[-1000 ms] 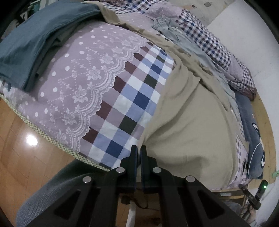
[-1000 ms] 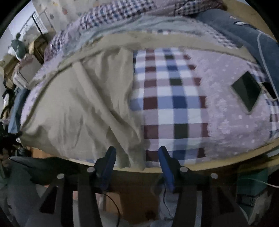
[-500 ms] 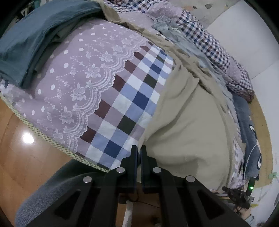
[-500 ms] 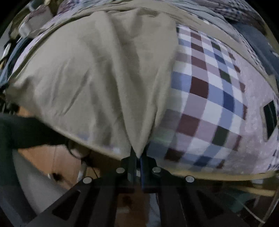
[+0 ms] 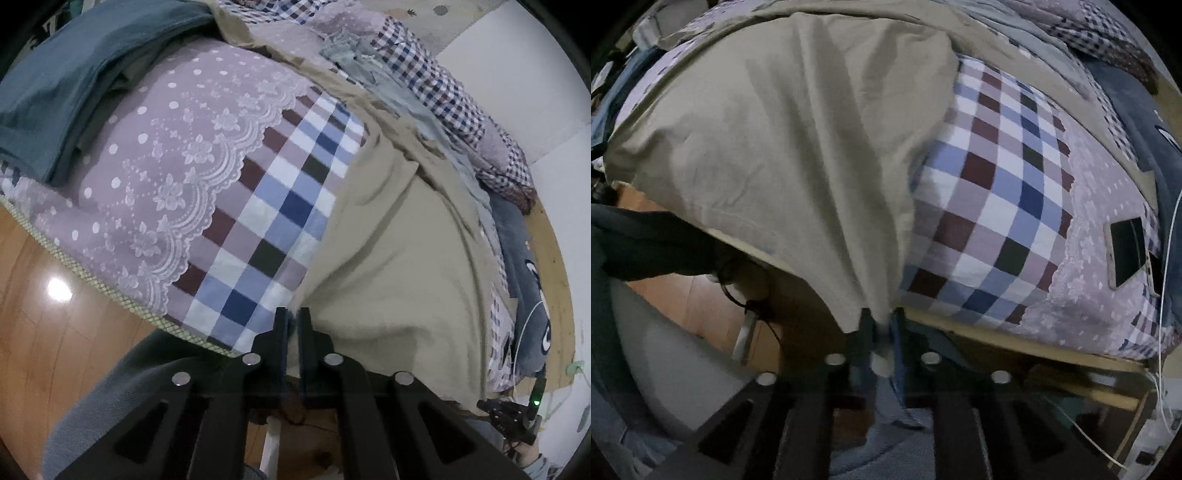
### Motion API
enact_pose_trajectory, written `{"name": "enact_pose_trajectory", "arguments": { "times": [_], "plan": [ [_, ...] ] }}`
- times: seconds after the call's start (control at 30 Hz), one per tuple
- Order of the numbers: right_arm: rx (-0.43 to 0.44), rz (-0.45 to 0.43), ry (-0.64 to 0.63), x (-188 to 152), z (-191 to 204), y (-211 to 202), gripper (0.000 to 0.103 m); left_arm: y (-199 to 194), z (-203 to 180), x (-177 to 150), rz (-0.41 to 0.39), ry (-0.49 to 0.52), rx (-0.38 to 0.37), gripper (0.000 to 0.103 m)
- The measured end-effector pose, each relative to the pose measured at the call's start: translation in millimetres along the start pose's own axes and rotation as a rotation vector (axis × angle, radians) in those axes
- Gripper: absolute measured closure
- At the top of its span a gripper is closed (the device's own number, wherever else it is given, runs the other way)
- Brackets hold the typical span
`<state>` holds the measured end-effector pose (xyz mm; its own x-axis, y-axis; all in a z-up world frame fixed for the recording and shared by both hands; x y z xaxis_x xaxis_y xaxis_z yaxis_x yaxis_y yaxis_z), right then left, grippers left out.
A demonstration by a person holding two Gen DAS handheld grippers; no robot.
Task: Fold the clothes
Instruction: 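Lower the khaki garment onto the duvet and open both grippers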
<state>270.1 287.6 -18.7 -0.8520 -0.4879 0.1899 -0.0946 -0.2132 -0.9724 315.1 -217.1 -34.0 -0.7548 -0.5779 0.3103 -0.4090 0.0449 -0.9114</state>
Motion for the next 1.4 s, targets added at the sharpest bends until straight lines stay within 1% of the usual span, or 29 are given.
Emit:
{"name": "enact_pose_trajectory", "arguments": {
  "times": [0.03, 0.07, 0.1, 0.13, 0.2, 0.23, 0.3, 0.37, 0.47, 0.53, 0.63, 0.73, 0.83, 0.9, 1.0, 1.1, 1.13, 1.17, 1.27, 1.33, 1.4],
  "plan": [
    [-0.005, -0.015, 0.006, 1, -3, -5, 0.068, -3, -1, 2, -0.010, -0.002, -0.010, 0.089],
    [-0.011, -0.031, 0.015, 3, -7, -11, 0.059, -8, 0, 6, -0.029, -0.003, -0.019, 0.082],
    [-0.017, -0.046, 0.026, 5, -12, -18, 0.056, -14, 0, 11, -0.056, -0.007, -0.029, 0.067],
    [-0.023, -0.065, 0.035, 8, -18, -25, 0.055, -20, 0, 17, -0.084, -0.011, -0.039, 0.053],
    [-0.022, -0.121, 0.052, 16, -26, -40, 0.053, -35, -1, 29, -0.149, -0.017, -0.064, 0.041],
    [-0.021, -0.151, 0.061, 23, -29, -46, 0.052, -40, -3, 36, -0.176, -0.018, -0.077, 0.039],
    [-0.029, -0.220, 0.069, 39, -34, -63, 0.051, -53, -9, 51, -0.232, -0.017, -0.102, 0.036],
    [-0.026, -0.298, 0.057, 57, -28, -81, 0.051, -64, -19, 68, -0.287, -0.007, -0.120, 0.035],
    [-0.021, -0.405, 0.031, 93, -23, -109, 0.049, -80, -38, 99, -0.363, 0.017, -0.131, 0.034],
    [-0.019, -0.466, 0.015, 115, -21, -124, 0.047, -87, -52, 119, -0.404, 0.035, -0.136, 0.031],
    [-0.003, -0.523, -0.021, 149, -19, -140, 0.044, -94, -77, 149, -0.451, 0.069, -0.141, 0.031],
    [0.006, -0.560, -0.062, 189, -19, -149, 0.038, -91, -106, 182, -0.476, 0.102, -0.139, 0.031],
    [0.002, -0.575, -0.096, 233, -36, -155, 0.036, -81, -132, 214, -0.487, 0.119, -0.143, 0.031],
    [0.004, -0.584, -0.111, 261, -43, -156, 0.036, -68, -151, 237, -0.487, 0.130, -0.148, 0.031],
    [0.005, -0.598, -0.134, 300, -53, -150, 0.036, -45, -177, 269, -0.491, 0.162, -0.122, 0.031],
    [0.008, -0.600, -0.159, 345, -62, -138, 0.035, -16, -201, 303, -0.494, 0.192, -0.118, 0.031],
    [0.005, -0.599, -0.164, 355, -64, -134, 0.035, -8, -207, 314, -0.492, 0.195, -0.130, 0.031],
    [0.004, -0.596, -0.172, 370, -67, -127, 0.035, 5, -215, 327, -0.485, 0.194, -0.161, 0.031],
    [0.015, -0.580, -0.183, 405, -73, -105, 0.035, 35, -231, 359, -0.470, 0.170, -0.195, 0.031],
    [0.022, -0.566, -0.187, 423, -77, -89, 0.035, 57, -239, 374, -0.445, 0.190, -0.173, 0.031],
    [0.027, -0.552, -0.194, 438, -80, -73, 0.035, 90, -248, 391, -0.407, 0.254, -0.105, 0.031]
  ]
}}
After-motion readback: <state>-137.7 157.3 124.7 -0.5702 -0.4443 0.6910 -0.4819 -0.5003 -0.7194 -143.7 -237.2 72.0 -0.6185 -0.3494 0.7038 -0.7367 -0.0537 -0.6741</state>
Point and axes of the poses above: each gripper's, at about its wrist camera, not at the fingertips, and y roughly the way its jaws point, z to its left, x to its top, the point moved 7 cm from there along y, roughly the way its jaws point, and after that the axes turned 14 degrees about x, right-handed, at the moved point
